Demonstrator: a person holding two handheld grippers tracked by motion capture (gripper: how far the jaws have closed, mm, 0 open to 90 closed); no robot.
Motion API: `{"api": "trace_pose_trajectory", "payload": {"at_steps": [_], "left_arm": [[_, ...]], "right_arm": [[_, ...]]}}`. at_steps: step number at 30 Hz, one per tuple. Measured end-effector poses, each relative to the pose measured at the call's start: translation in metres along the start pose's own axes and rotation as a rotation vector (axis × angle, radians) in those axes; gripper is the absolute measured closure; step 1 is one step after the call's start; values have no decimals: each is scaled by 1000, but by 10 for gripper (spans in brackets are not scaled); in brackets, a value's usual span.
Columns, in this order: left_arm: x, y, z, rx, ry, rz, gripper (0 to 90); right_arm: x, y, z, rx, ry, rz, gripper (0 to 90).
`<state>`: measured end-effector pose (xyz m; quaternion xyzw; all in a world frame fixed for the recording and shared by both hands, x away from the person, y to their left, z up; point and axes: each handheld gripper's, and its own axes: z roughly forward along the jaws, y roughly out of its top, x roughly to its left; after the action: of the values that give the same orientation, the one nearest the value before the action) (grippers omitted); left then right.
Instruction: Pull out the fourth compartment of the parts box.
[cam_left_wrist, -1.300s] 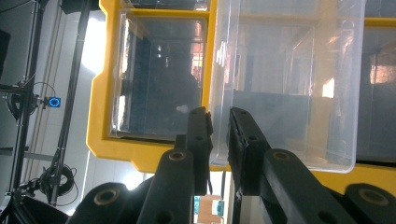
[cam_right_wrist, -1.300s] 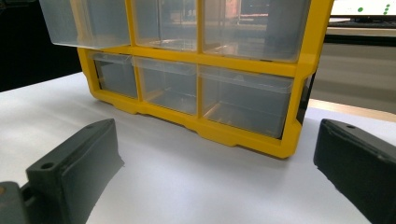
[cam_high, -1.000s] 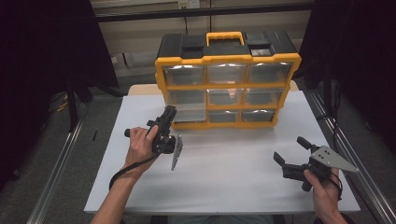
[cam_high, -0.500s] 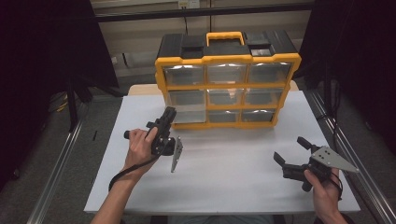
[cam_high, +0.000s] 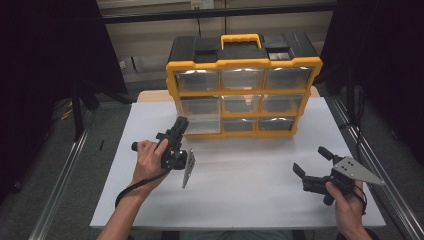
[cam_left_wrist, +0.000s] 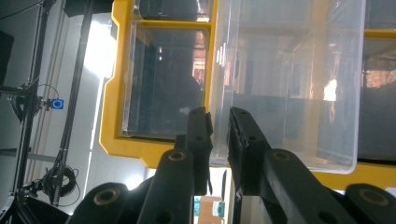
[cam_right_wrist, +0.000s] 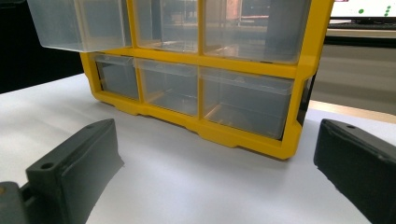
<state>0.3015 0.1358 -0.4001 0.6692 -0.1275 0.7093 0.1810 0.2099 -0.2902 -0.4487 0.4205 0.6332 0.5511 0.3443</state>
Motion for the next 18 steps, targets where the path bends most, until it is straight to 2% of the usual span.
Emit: {"api": "trace_pose_trajectory", "payload": {"at_steps": [5, 9, 16, 18], "left_arm": [[0, 1, -2, -14, -1, 3, 793], [0, 0, -4, -7, -2, -3, 794], [-2, 0, -6, -16, -14, 15, 792], [-3, -2, -6, -25, -6, 21, 792]], "right_arm": [[0, 0, 0, 3, 1, 1, 0], [0, 0, 1, -1, -1, 1, 0], [1, 0, 0, 2, 1, -1, 0], [0, 0, 0, 3, 2, 1, 0]]}}
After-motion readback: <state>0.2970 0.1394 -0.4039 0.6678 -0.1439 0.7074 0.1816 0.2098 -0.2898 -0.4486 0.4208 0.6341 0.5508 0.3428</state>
